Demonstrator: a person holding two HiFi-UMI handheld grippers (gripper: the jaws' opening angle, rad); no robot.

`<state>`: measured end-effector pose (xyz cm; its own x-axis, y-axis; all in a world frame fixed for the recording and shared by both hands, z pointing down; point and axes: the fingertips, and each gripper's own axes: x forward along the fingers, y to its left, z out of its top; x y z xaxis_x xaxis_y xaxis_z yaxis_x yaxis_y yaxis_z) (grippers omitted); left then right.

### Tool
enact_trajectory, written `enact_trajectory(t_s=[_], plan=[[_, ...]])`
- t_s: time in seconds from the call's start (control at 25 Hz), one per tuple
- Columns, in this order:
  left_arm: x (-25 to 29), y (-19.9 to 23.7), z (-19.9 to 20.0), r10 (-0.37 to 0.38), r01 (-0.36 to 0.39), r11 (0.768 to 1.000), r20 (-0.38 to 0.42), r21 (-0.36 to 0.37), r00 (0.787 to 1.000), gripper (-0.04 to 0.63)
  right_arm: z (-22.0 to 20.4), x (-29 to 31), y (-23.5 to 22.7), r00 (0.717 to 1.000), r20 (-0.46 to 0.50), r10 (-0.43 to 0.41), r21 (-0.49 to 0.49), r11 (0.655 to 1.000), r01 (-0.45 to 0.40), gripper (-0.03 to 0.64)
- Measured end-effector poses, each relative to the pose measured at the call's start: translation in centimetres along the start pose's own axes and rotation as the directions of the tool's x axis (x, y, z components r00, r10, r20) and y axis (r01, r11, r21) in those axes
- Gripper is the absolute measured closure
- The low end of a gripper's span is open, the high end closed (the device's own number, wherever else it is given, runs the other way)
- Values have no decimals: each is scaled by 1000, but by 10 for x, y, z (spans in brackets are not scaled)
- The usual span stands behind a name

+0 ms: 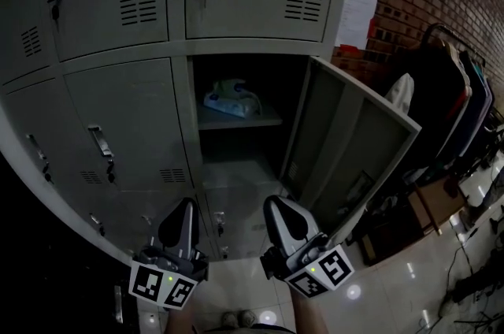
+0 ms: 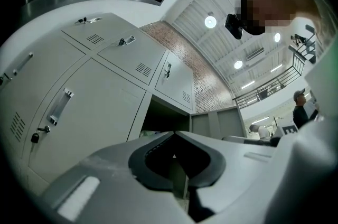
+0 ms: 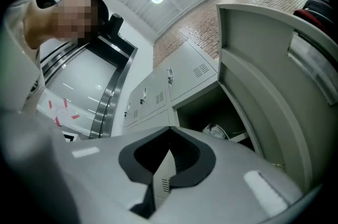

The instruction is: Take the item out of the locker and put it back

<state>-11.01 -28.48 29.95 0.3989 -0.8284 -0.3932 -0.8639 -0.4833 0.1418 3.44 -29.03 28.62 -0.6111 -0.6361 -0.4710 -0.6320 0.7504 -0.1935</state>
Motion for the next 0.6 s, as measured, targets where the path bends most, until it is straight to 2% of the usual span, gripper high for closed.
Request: enact_trajectory(t_s=[0.32,0.6], plan=[[-30,-26,-14,-12,12,1000,7,0,1000,591,-3,-42,14,1000,1,0,6,1000,0,615],[-119,-62,-43,-16,15,999,-34,-41,999,591,-33,-124,67,999,-38,-23,41,999,24,615]])
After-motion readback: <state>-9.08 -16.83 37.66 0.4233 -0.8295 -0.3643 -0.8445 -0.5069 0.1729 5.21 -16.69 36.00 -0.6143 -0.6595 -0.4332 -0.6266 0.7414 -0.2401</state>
